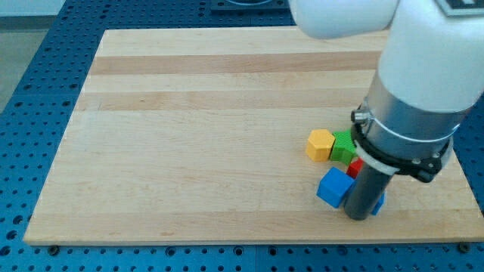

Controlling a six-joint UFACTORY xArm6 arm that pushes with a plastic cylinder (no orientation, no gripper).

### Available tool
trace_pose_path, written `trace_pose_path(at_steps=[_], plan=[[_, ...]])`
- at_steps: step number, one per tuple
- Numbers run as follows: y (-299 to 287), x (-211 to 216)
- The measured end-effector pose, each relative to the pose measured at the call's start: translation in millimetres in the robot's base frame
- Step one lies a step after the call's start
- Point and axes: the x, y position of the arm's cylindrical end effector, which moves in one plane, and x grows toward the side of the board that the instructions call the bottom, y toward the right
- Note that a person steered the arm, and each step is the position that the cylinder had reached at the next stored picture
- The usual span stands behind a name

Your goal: Place the yellow hexagon below the yellow heart

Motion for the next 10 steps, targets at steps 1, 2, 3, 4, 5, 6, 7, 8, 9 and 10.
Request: trace_pose_path(at_steps=[1, 2, 3, 4, 5, 6, 7, 8, 9, 10], plan=[[0.1, -10.0], [1.9, -25.0], [2.6, -19.3], [11.3, 1.2], [22.2, 4.0], [45.1, -4.4], [61.3, -22.9], [76.9, -35.8], [86.7, -50.5], [87.5, -44.4]])
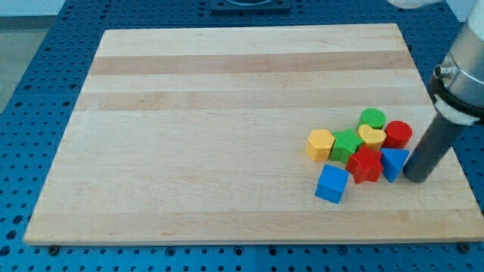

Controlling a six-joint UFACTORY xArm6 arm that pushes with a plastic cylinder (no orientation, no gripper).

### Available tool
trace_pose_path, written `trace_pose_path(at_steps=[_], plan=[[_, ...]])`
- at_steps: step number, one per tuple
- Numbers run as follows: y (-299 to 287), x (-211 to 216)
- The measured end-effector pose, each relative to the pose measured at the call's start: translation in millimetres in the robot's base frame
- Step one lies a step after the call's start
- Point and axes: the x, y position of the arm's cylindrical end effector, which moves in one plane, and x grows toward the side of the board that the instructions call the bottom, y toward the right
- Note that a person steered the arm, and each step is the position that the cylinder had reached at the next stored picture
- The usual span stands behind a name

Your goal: Place the yellow hexagon below the yellow heart

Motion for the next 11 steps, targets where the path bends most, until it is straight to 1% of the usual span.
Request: trace_pose_path(at_steps=[1, 2, 3, 4, 5, 6, 7, 8, 9, 10, 11], plan=[[5.8, -6.0], [4.2, -26.0], [5.4, -33.6], [53.4, -11.8], [-5.6, 35.5], [-104.3, 40.4], [-145.2, 35.3], [-152.1, 9.9], [-152.1, 4.5], [-152.0, 17.4], [-149.4, 12.4]])
